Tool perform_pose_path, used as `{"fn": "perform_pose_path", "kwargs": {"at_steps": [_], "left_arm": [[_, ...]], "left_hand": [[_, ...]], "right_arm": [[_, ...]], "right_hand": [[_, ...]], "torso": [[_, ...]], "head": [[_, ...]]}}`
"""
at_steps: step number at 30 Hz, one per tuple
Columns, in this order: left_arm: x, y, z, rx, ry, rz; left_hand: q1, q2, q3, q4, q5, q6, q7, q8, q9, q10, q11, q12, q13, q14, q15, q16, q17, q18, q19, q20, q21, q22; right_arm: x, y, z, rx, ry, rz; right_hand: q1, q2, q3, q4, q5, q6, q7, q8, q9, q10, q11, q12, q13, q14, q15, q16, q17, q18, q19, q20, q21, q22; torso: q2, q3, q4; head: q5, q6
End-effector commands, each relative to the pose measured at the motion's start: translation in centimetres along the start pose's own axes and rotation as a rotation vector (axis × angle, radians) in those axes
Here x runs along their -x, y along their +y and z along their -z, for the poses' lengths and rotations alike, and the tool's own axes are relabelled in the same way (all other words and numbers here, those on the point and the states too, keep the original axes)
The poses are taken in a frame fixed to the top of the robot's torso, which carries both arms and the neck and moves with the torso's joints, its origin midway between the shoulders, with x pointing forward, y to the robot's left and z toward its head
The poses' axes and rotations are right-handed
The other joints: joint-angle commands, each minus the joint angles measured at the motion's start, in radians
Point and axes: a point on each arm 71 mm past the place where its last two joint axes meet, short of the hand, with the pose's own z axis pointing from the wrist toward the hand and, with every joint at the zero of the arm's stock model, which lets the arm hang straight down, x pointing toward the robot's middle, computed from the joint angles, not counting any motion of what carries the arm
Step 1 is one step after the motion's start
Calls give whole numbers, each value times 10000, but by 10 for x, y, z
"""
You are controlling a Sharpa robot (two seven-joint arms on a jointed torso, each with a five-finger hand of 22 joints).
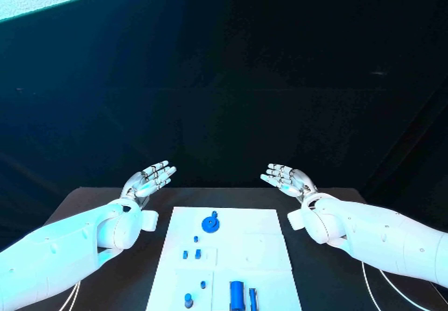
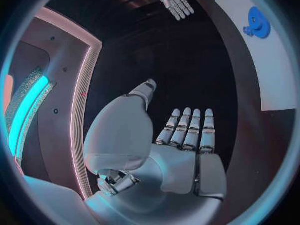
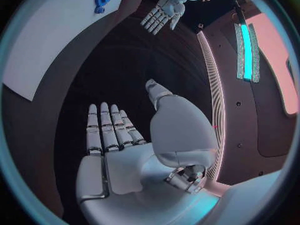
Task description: Assemble the parts on the task board
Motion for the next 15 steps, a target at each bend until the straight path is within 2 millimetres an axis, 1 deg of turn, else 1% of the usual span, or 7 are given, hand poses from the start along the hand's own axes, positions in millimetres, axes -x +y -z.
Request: {"fn": "perform_pose_path", "kwargs": {"at_steps": [1,2,3,4,5,9,15], "left_arm": [[-8,1,4,-48,-162,-1],[-11,1,7,-47,-214,3],[-13,2,9,-45,-272,7],[-16,3,12,-42,-335,11],[-21,4,17,-34,-442,16],[-38,6,34,6,-793,17],[-58,7,58,96,-1242,-17]], "left_hand": [[-3717,848,-1685,-1167,-1366,-3035,-522,-1373,-759,-3543,-833,-1153,-272,-2965,-805,-1419,-892,-669,-3082,-1261,-511,-600],[-4028,848,-1685,-1167,-1366,-3035,-522,-1373,-759,-3543,-833,-1153,-272,-2965,-805,-1419,-892,-669,-3082,-1261,-511,-600],[-4312,848,-1685,-1167,-1366,-3035,-522,-1373,-759,-3543,-833,-1153,-272,-2965,-805,-1419,-892,-669,-3082,-1261,-511,-600],[-4588,848,-1685,-1167,-1366,-3035,-522,-1373,-759,-3543,-833,-1153,-272,-2965,-805,-1419,-892,-669,-3082,-1261,-511,-600],[-11716,848,-1685,-1167,-1366,-3035,-522,-1373,-759,-3543,-833,-1153,-272,-2965,-805,-1419,-892,-669,-3082,-1261,-511,-600],[-11716,848,-1685,-1167,-1366,-3035,-522,-1373,-759,-3543,-833,-1153,-272,-2965,-805,-1419,-892,-669,-3082,-1261,-511,-600],[-11716,848,-1685,-1167,-1366,-3035,-522,-1373,-759,-3543,-833,-1153,-272,-2965,-805,-1419,-892,-669,-3082,-1261,-511,-600]], "right_arm": [[-6,2,5,52,-195,-269],[-9,3,7,60,-234,-387],[-12,4,9,68,-276,-517],[-16,5,12,73,-323,-661],[-22,7,16,74,-403,-900],[-39,15,32,19,-662,-1649],[-60,26,55,-176,-971,-2516]], "right_hand": [[-3416,788,-1968,-953,-1086,-3517,-983,-1250,-1384,-4092,-758,-998,-802,-4232,-593,-1096,-1771,-822,-3756,-1093,-275,-2355],[-3701,788,-1968,-953,-1086,-3517,-983,-1250,-1384,-4092,-758,-998,-802,-4232,-593,-1096,-1771,-822,-3756,-1093,-275,-2355],[-10768,788,-1968,-953,-1086,-3517,-983,-1250,-1384,-4092,-758,-998,-802,-4232,-593,-1096,-1771,-822,-3756,-1093,-275,-2355],[-10768,788,-1968,-953,-1086,-3517,-983,-1250,-1384,-4092,-758,-998,-802,-4232,-593,-1096,-1771,-822,-3756,-1093,-275,-2355],[-10768,788,-1968,-953,-1086,-3517,-983,-1250,-1384,-4092,-758,-998,-802,-4232,-593,-1096,-1771,-822,-3756,-1093,-275,-2355],[-10768,788,-1968,-953,-1086,-3517,-983,-1250,-1384,-4092,-758,-998,-802,-4232,-593,-1096,-1771,-822,-3756,-1093,-275,-2355],[-10768,788,-1968,-953,-1086,-3517,-983,-1250,-1384,-4092,-758,-998,-802,-4232,-593,-1096,-1771,-822,-3756,-1093,-275,-2355]], "torso": [[-235,93,-166],[-314,124,-218],[-398,157,-273],[-472,186,-323],[-567,224,-386],[-709,279,-480],[-723,285,-489]], "head": [[187,-207],[254,-279],[325,-355],[389,-424],[470,-511],[591,-641],[602,-653]]}}
